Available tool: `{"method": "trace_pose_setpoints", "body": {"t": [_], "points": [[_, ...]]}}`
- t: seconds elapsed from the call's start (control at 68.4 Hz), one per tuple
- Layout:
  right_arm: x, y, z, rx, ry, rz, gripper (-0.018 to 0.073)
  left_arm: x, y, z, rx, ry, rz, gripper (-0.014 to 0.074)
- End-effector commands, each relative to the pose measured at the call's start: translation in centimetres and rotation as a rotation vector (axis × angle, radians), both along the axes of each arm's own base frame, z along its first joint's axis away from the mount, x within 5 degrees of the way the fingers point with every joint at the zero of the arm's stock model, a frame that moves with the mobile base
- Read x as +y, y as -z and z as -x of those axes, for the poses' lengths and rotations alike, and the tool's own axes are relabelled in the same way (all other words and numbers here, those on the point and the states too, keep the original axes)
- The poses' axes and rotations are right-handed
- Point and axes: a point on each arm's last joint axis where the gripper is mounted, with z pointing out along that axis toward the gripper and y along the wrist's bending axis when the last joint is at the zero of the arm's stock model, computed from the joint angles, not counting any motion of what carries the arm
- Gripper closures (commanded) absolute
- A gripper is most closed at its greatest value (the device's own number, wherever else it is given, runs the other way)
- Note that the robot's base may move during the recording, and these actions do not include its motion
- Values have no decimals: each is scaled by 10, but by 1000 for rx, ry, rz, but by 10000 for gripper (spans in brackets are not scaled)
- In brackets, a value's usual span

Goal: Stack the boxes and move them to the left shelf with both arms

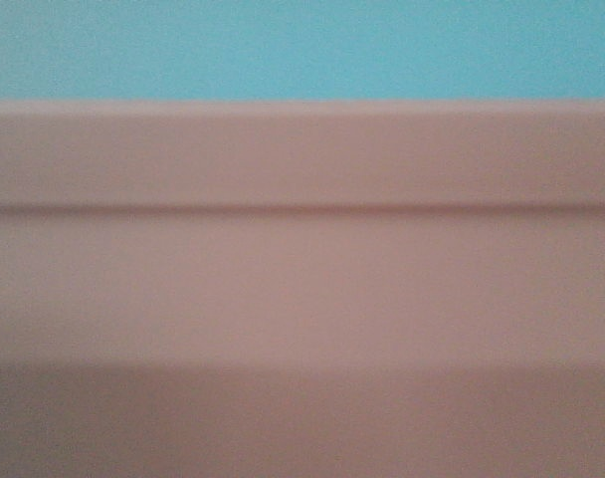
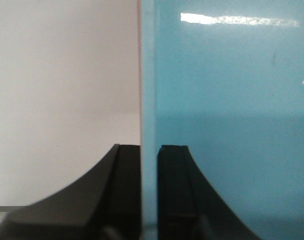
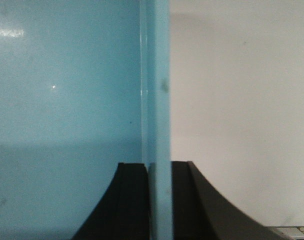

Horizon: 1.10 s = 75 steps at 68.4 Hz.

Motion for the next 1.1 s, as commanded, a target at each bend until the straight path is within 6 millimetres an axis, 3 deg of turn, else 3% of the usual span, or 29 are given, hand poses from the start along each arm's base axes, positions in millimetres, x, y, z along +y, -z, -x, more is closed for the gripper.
{"method": "trace_pose_setpoints", "body": {"t": [0.0, 1.082], "points": [[1, -19, -1, -95, -14, -95, 503, 6, -19, 12, 15, 9, 26, 608], [-5, -17, 3, -48, 4, -33, 503, 6, -19, 12, 15, 9, 26, 608]]}}
